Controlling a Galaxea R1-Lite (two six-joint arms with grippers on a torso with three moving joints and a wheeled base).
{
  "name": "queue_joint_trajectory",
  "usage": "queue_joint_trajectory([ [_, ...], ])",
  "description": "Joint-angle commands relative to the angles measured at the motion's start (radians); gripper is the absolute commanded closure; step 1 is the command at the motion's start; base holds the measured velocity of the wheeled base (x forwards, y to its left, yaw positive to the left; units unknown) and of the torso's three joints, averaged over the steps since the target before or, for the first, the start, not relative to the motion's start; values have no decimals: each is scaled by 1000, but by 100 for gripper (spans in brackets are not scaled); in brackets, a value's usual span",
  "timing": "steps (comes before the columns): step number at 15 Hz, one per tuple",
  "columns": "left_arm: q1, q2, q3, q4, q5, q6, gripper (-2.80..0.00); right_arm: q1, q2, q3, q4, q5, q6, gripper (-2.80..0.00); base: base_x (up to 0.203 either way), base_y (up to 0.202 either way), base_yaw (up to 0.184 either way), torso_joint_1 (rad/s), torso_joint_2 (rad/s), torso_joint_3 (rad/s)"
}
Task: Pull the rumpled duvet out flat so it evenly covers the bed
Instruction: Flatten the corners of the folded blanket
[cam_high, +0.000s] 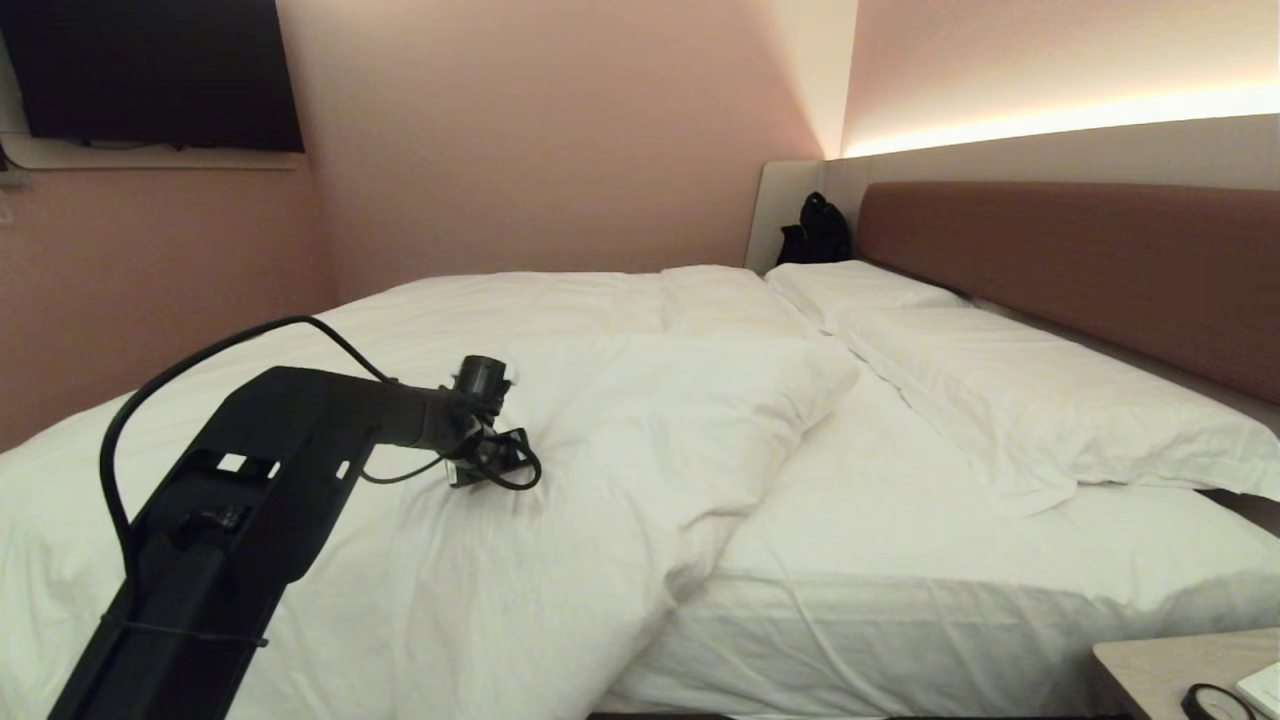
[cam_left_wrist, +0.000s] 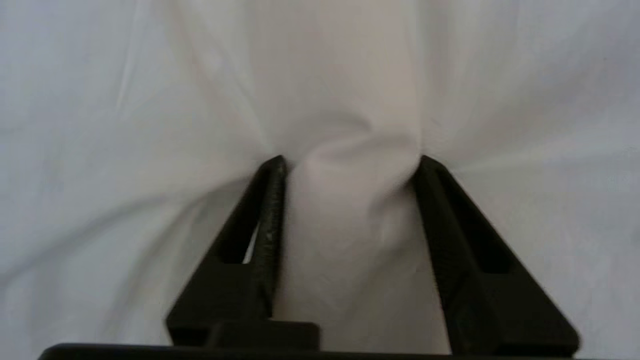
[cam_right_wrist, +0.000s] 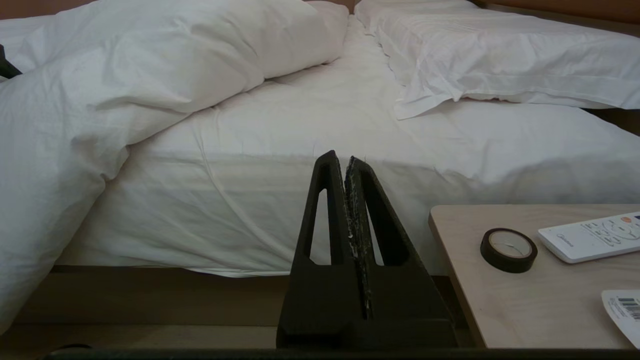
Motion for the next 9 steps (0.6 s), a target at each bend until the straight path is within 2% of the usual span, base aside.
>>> queue_joint_trajectory([
  [1,-8,-11,3,0,1,-4,0,0,1,1,-1,0,0,0,0,0,0,0,0,0],
  [9,-50,-52,9,6,-1,-36,0,0,1,-1,-1,0,0,0,0,0,0,0,0,0],
])
